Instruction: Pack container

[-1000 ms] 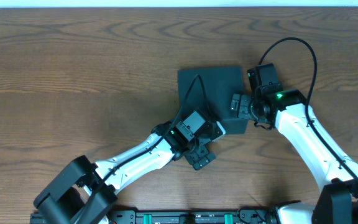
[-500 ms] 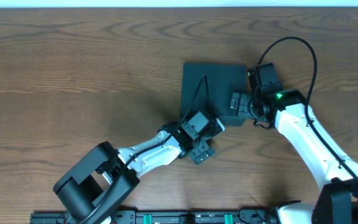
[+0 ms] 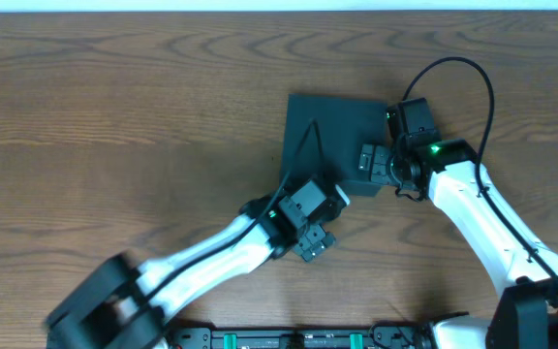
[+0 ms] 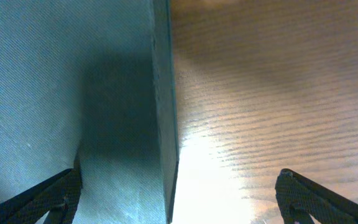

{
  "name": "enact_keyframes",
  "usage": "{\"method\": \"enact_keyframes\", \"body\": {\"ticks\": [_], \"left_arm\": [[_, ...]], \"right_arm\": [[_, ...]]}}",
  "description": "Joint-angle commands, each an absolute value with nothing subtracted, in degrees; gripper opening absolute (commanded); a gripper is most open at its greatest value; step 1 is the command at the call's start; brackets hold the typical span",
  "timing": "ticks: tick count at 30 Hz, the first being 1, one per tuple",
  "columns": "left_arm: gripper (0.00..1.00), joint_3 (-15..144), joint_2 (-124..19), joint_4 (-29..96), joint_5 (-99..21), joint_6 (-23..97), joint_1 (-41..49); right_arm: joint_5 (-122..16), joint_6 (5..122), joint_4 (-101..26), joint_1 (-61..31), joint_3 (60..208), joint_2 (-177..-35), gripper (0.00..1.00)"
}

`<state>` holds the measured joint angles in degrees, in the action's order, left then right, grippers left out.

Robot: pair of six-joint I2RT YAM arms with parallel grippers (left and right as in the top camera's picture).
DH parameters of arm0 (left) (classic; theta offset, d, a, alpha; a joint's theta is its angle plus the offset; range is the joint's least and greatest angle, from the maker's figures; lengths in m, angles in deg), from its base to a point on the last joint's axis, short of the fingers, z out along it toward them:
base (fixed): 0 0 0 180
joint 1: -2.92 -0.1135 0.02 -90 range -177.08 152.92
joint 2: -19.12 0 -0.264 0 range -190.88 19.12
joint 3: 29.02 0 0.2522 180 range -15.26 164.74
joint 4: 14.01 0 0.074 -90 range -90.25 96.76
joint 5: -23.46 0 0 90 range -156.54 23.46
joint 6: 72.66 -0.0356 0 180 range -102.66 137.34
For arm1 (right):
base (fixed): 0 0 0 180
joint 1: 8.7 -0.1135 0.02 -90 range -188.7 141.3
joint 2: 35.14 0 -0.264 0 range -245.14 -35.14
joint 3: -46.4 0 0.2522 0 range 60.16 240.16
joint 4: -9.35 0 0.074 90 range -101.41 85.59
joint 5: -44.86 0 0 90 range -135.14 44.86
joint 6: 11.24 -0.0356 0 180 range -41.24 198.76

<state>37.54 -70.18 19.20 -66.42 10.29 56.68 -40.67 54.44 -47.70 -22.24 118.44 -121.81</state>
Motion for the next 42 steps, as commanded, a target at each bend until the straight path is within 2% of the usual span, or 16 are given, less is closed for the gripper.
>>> {"method": "enact_keyframes", "body": {"ticks": [1, 5, 10, 15, 18, 28, 42], "left_arm": [[0.95, 39.2, -61.3, 21.2, -67.8, 12.9, 56.5], [0.95, 39.2, -54.0, 22.6, -71.9, 17.4, 51.1], [0.95, 39.3, -53.1, 21.1, -70.9, 22.6, 37.8], [0.95, 39.3, -56.5, 16.9, -66.0, 24.7, 26.1], [0.95, 39.3, -60.0, 13.6, -62.5, 24.6, 22.9], [0.95, 39.3, -72.8, 7.0, -57.9, 23.8, 22.9], [0.95, 39.3, -73.9, 7.6, -56.1, 23.8, 23.2]], "right_arm": [[-39.4, 55.5, -49.3, -21.5, 121.1, -118.8, 0.99], [-39.1, 55.7, -50.3, -20.9, 123.1, -112.9, 0.99], [-38.9, 53.0, -52.6, -15.6, 123.1, -108.2, 0.99], [-35.6, 52.5, -53.6, -7.2, 123.1, -110.8, 0.99], [-35.5, 52.6, -51.6, -5.1, 123.1, -114.2, 0.99], [-40.4, 53.6, -44.6, -6.1, 123.1, -125.8, 0.99], [-43.7, 56.7, -38.1, -12.5, 123.1, -132.8, 0.99]]}}
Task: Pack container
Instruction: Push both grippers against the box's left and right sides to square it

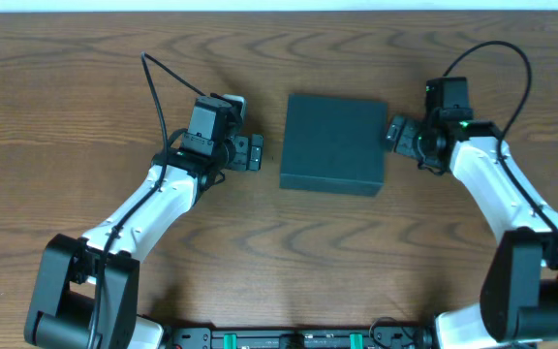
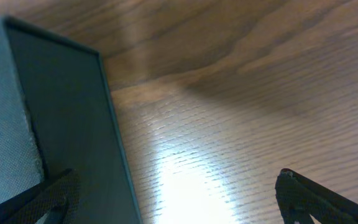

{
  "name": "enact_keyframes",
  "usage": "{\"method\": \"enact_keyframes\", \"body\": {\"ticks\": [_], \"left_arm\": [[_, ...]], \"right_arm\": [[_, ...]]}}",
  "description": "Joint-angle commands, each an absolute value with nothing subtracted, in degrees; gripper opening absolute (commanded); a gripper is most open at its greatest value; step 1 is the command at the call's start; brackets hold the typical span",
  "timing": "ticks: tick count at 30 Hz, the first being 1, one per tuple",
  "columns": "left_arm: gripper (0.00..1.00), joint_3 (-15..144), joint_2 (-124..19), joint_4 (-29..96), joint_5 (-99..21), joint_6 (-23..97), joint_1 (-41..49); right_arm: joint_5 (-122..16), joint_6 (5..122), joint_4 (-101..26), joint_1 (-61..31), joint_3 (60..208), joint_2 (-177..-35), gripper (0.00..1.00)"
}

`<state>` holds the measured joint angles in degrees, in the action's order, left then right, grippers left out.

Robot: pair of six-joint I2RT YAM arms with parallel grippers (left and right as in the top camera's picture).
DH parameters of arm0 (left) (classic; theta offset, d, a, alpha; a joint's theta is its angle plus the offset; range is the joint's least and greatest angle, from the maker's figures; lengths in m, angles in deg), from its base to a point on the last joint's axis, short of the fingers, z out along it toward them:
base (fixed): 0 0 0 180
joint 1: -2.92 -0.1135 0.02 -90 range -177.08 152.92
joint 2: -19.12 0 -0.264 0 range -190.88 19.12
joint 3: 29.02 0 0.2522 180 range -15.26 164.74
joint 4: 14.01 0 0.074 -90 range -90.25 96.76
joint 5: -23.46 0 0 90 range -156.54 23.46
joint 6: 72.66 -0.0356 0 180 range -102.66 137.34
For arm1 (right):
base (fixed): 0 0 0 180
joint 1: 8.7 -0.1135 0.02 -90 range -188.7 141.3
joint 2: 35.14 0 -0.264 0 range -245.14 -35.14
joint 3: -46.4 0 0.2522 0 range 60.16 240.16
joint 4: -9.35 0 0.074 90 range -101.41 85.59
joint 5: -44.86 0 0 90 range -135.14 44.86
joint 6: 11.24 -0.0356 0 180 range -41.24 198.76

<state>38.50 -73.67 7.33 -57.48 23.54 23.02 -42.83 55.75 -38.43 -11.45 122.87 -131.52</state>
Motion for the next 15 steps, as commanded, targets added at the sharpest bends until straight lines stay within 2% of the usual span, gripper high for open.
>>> {"method": "enact_keyframes", "body": {"ticks": [1, 15], "left_arm": [[0.95, 39.3, -73.9, 7.6, -56.1, 23.8, 23.3], [0.95, 39.3, -73.9, 11.1, -56.0, 23.8, 24.3]], "right_arm": [[-43.7, 56.7, -37.7, -12.8, 123.1, -133.3, 0.99], [-44.2, 57.1, -32.9, -18.6, 123.1, -134.5, 0.99]]}}
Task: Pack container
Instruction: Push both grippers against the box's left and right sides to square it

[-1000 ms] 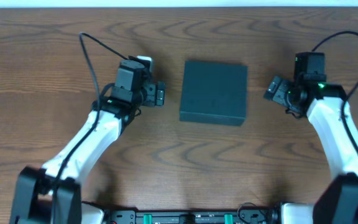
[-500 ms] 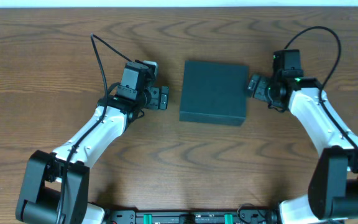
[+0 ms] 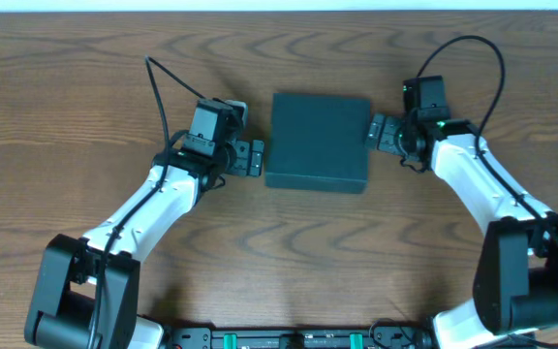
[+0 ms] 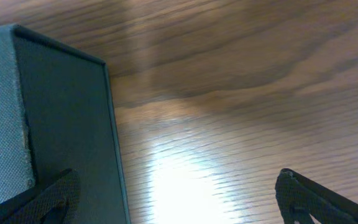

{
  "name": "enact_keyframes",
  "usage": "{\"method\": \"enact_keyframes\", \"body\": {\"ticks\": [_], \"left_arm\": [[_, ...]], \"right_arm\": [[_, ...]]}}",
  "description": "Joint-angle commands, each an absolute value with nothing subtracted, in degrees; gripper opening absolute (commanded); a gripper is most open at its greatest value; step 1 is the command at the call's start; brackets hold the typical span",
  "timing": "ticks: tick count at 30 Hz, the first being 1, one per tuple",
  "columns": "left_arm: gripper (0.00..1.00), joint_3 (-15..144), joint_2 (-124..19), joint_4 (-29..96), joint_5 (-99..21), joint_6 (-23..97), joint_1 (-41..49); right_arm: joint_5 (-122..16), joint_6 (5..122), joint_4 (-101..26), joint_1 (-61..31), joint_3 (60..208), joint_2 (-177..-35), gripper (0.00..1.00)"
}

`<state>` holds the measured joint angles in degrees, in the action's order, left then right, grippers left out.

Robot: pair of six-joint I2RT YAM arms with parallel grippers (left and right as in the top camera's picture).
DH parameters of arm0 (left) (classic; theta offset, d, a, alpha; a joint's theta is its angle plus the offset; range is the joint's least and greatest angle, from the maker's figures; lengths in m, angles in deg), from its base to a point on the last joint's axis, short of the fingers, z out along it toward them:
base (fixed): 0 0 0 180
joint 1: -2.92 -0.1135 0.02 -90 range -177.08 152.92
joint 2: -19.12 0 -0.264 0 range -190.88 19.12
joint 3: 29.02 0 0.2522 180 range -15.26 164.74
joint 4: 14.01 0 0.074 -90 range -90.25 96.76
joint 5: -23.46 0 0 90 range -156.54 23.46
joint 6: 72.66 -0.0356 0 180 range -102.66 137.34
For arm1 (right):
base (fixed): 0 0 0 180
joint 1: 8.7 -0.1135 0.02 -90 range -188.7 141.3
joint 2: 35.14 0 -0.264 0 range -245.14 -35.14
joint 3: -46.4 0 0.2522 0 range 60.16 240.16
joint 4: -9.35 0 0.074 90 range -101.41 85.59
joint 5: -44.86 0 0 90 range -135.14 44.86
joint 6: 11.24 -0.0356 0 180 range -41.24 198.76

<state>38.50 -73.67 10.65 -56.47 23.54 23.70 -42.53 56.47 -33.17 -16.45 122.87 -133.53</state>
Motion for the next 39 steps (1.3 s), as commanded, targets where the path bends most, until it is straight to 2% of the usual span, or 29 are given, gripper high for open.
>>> {"method": "enact_keyframes", "body": {"ticks": [1, 25, 35, 39], "left_arm": [[0.95, 39.3, -73.9, 11.3, -56.2, 23.8, 24.4], [0.95, 39.3, -64.5, 19.7, -62.7, 22.8, 24.2], [0.95, 39.3, -63.9, 20.3, -62.7, 22.5, 24.2], [0.95, 39.3, -62.5, 25.5, -72.1, 22.6, 24.2]], "right_arm": [[-44.1, 56.9, -32.9, -19.1, 123.1, -134.5, 0.99], [-45.8, 53.9, -30.5, -27.0, 123.1, -134.5, 0.99], [-42.6, 53.9, -30.3, -24.4, 123.1, -134.5, 0.99], [-42.6, 54.0, -30.3, -22.6, 123.1, -134.5, 0.99]]}}
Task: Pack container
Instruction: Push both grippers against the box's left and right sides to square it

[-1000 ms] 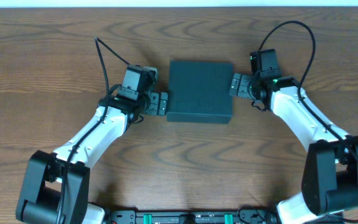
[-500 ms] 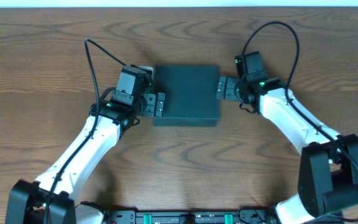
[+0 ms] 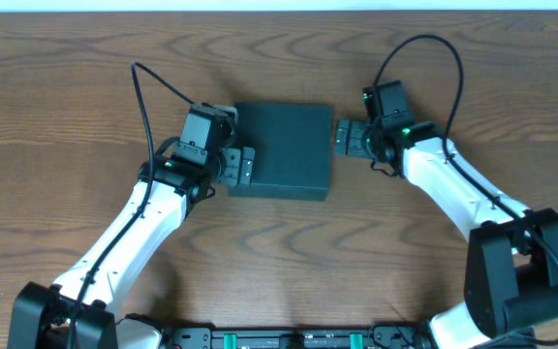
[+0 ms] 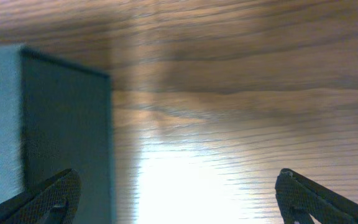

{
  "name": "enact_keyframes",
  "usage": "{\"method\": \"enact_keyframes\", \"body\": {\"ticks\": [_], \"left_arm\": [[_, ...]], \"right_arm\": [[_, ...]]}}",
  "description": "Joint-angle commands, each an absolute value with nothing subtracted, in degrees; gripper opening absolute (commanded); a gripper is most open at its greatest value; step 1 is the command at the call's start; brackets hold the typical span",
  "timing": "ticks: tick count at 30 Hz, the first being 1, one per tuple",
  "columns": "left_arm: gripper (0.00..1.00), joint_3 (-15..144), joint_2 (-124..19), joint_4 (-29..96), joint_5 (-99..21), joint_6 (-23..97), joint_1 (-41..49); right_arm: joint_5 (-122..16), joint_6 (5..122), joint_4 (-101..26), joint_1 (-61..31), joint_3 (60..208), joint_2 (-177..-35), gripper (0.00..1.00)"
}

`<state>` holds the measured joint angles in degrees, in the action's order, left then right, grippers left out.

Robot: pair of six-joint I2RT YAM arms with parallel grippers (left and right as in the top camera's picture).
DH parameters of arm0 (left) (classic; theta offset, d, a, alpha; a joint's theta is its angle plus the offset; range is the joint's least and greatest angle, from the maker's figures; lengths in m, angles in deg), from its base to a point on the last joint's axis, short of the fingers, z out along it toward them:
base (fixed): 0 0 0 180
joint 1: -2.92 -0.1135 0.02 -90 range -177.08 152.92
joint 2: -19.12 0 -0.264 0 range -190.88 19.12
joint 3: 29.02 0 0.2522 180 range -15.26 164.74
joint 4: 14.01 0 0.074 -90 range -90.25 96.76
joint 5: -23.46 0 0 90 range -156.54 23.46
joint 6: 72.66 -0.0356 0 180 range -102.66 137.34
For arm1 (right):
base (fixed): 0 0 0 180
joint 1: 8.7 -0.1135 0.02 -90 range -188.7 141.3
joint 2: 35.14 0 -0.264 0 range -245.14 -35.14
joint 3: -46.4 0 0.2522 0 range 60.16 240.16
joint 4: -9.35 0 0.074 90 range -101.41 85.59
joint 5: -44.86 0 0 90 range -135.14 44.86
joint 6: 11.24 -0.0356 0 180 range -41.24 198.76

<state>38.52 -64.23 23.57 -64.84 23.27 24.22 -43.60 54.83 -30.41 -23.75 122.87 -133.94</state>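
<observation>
A dark teal closed box [image 3: 279, 150] lies flat on the wooden table, left of centre in the overhead view. My right gripper [image 3: 345, 139] stands at the box's right side, open and holding nothing. In the right wrist view the box's side wall [image 4: 61, 124] fills the left, and my right gripper [image 4: 176, 199] straddles its edge with one fingertip [image 4: 58, 193] before the wall and the other over bare wood. My left gripper [image 3: 238, 167] is against the box's left side and looks open.
Wooden table [image 3: 453, 58] all around the box. Black cables loop above both wrists, one [image 3: 153, 87] on the left and one [image 3: 419, 48] on the right. The table's far edge [image 3: 279, 10] runs along the top.
The box lies further left on the table. My right gripper has followed at its right side. My left gripper, then just off the left side, now touches it.
First the box lay askew right of centre, my left gripper in front of it and my right gripper at its front right corner. Then it lay square, with a gripper on each side. Since then box and both grippers have shifted left twice.
</observation>
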Motion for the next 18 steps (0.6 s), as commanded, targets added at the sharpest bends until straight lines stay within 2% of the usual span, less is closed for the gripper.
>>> {"method": "enact_keyframes", "body": {"ticks": [1, 7, 12, 18], "left_arm": [[0.95, 39.3, -62.3, 27.4, -75.1, 22.7, 24.2], [0.95, 39.1, -62.1, 35.9, -79.3, 24.9, 24.2], [0.95, 39.1, -62.2, 35.4, -83.6, 25.1, 24.0], [0.95, 36.9, -63.4, 30.5, -79.5, 25.1, 22.8]], "right_arm": [[-42.6, 54.0, -30.3, -22.4, 123.1, -134.5, 0.99], [-42.7, 54.2, -29.9, -22.3, 123.1, -134.5, 0.99], [-43.5, 54.2, -29.1, -22.3, 123.1, -134.5, 0.99], [-44.1, 54.2, -28.8, -22.3, 123.1, -134.5, 0.99]]}}
